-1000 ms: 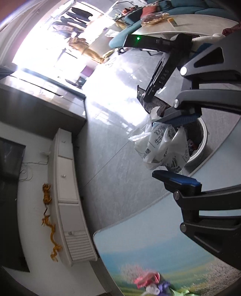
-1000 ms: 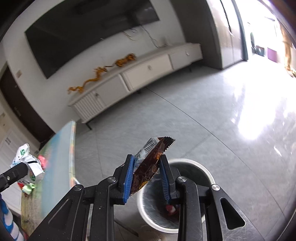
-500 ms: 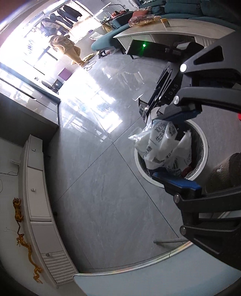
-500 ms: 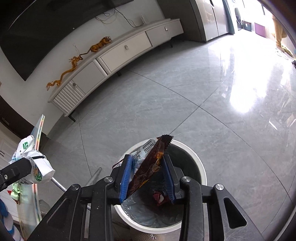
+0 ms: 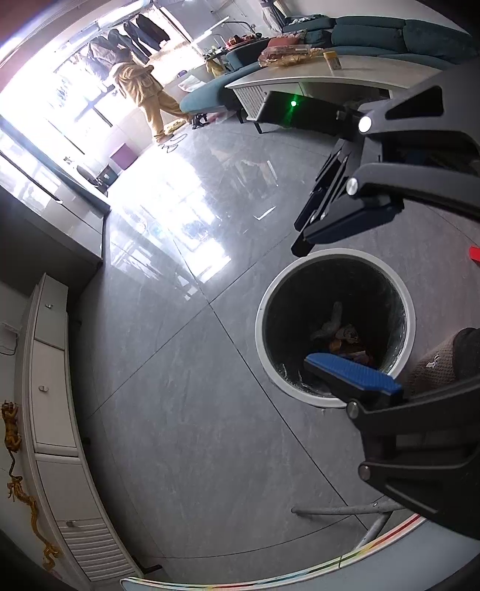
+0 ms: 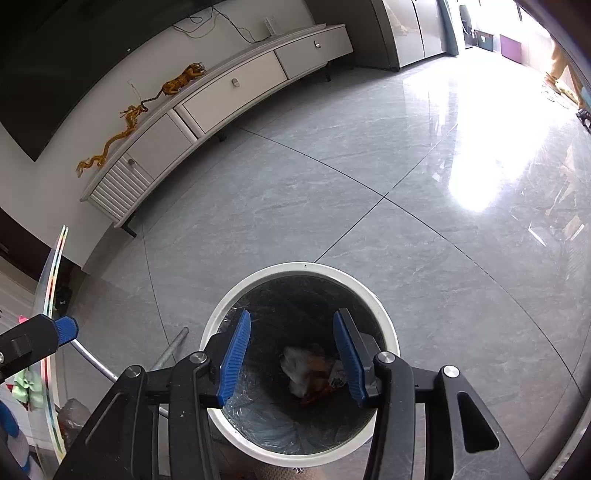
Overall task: Collect trash
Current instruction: 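Open both tools over the bin to drop the wrappers, then move both tools back over the wrappers on the table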
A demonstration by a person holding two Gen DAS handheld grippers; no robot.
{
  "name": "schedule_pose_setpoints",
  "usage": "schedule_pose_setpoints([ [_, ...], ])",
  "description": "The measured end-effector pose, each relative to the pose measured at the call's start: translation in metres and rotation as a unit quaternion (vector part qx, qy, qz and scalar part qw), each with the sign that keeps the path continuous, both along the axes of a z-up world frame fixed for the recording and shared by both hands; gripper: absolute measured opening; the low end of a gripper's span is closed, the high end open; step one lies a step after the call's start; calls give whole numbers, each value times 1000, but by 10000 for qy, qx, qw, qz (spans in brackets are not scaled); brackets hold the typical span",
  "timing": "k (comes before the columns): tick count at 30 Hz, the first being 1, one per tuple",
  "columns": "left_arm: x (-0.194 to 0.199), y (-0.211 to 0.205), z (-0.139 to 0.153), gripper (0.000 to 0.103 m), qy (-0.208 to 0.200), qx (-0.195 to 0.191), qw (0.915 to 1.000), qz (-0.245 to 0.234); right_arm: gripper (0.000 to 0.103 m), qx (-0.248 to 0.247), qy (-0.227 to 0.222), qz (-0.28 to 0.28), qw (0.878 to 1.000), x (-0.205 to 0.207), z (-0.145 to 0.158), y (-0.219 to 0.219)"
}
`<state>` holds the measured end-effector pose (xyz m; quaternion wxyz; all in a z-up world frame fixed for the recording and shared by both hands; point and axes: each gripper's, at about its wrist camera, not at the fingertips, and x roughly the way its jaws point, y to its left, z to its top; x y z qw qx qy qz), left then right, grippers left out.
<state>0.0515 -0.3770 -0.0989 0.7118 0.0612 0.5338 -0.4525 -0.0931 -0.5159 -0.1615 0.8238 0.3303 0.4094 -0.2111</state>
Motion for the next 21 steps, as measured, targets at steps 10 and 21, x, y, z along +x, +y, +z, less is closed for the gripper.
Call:
schedule_pose_setpoints([
  [10,-4,38,38,60,-452,-216,9981,363,45,-189,-309,73,9993,-5,34,8],
  [21,2,127,98,60,-1172,-521,9860,1067,45,-603,-911,481,9928,2,108,50],
])
